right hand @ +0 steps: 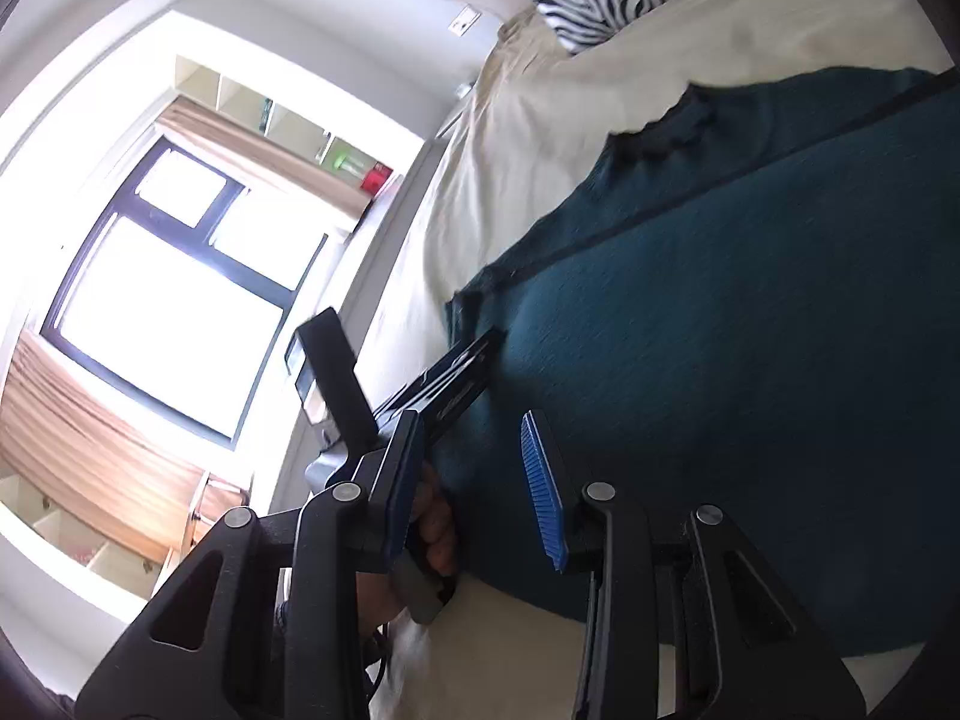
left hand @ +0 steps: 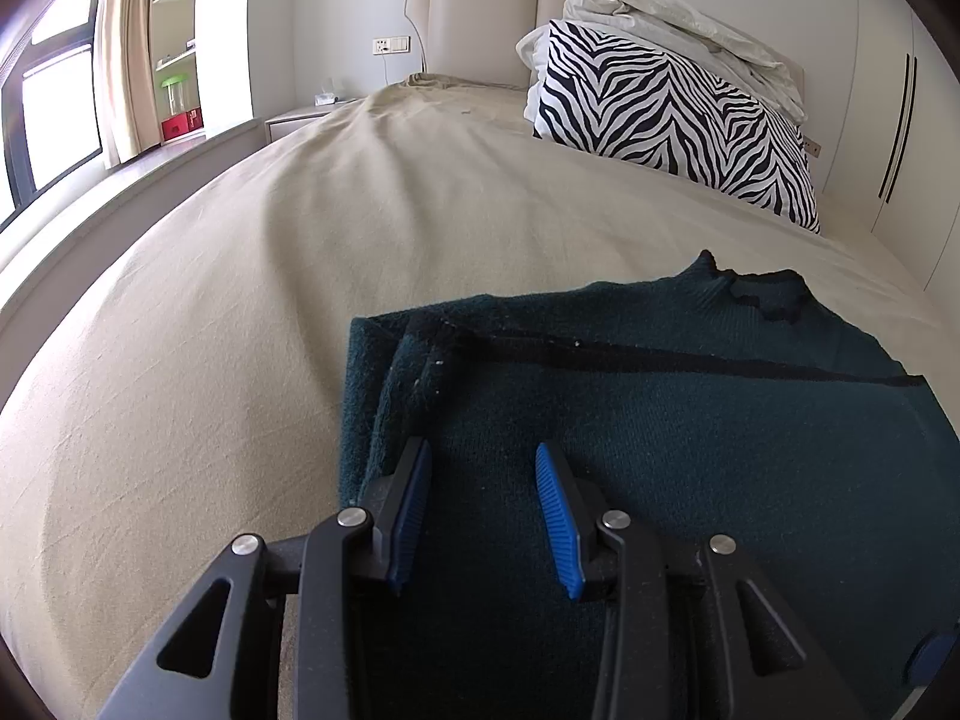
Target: Fold small clothes
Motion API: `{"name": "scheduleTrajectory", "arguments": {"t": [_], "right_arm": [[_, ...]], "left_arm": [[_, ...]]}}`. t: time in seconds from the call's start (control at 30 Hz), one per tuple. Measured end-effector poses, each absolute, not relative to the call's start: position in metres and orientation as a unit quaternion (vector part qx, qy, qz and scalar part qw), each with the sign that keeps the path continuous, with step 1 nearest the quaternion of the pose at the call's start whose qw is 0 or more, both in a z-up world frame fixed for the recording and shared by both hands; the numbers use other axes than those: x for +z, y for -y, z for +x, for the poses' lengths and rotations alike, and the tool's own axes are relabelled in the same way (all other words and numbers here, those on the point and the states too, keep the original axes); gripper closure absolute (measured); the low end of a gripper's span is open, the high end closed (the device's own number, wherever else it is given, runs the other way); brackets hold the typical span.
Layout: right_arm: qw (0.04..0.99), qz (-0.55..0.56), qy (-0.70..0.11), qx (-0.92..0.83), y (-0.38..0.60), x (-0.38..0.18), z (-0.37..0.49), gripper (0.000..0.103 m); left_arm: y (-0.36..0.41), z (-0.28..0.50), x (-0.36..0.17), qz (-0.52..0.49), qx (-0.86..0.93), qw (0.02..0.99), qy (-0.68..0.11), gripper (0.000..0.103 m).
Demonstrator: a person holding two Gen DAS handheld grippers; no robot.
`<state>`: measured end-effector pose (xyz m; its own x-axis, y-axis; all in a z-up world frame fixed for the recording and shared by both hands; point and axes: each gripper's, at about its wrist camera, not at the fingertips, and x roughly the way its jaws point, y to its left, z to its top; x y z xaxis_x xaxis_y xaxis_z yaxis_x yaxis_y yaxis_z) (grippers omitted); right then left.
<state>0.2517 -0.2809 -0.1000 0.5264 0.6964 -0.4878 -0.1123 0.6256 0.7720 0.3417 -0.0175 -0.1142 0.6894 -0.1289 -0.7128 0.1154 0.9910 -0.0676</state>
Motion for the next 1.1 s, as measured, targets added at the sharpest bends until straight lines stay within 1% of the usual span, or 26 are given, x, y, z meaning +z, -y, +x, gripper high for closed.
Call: {"name": "scheduleTrajectory", "arguments": {"t": [0.07, 0.13, 0.17, 0.2, 0.3, 0.57, 0.63, 0.7, 0.83, 0.97, 1.03, 1.1], "right_arm": [[0.793, 0.331, -0.442, 0.259, 0.252, -0.116, 0.244, 0.069], [0.778, 0.336, -0.472, 0.243, 0.248, -0.140, 0.241, 0.069], [0.773, 0.347, -0.476, 0.234, 0.255, -0.150, 0.238, 0.073], [0.770, 0.364, -0.468, 0.236, 0.265, -0.157, 0.232, 0.075], [0.771, 0.409, -0.438, 0.217, 0.306, -0.163, 0.212, 0.075], [0.790, 0.497, -0.346, 0.090, 0.442, -0.172, 0.166, 0.075], [0.795, 0.506, -0.327, 0.066, 0.465, -0.174, 0.150, 0.078], [0.796, 0.516, -0.311, 0.057, 0.479, -0.177, 0.141, 0.081], [0.813, 0.502, -0.286, 0.065, 0.478, -0.182, 0.131, 0.081], [0.823, 0.489, -0.281, 0.064, 0.475, -0.179, 0.129, 0.081], [0.823, 0.491, -0.277, 0.066, 0.474, -0.178, 0.132, 0.081], [0.823, 0.492, -0.275, 0.068, 0.474, -0.178, 0.134, 0.081]], "left_arm": [[0.017, 0.342, -0.114, -0.012, -0.069, 0.919, -0.388, 0.063], [0.016, 0.342, -0.114, -0.016, -0.072, 0.919, -0.388, 0.063], [0.016, 0.341, -0.114, -0.017, -0.072, 0.919, -0.387, 0.063], [0.016, 0.341, -0.114, -0.016, -0.072, 0.919, -0.387, 0.063], [0.016, 0.341, -0.114, -0.015, -0.071, 0.919, -0.386, 0.063], [0.017, 0.341, -0.114, -0.011, -0.068, 0.920, -0.386, 0.063], [0.018, 0.341, -0.114, -0.008, -0.067, 0.921, -0.385, 0.063], [0.019, 0.341, -0.114, -0.005, -0.065, 0.921, -0.384, 0.063], [0.018, 0.334, -0.101, -0.020, -0.054, 0.914, -0.402, 0.064], [0.043, 0.289, -0.077, -0.051, -0.112, 0.906, -0.405, 0.063], [0.074, 0.263, -0.073, -0.034, -0.160, 0.899, -0.407, 0.060], [0.106, 0.245, -0.079, 0.003, -0.193, 0.888, -0.417, 0.051]]}}
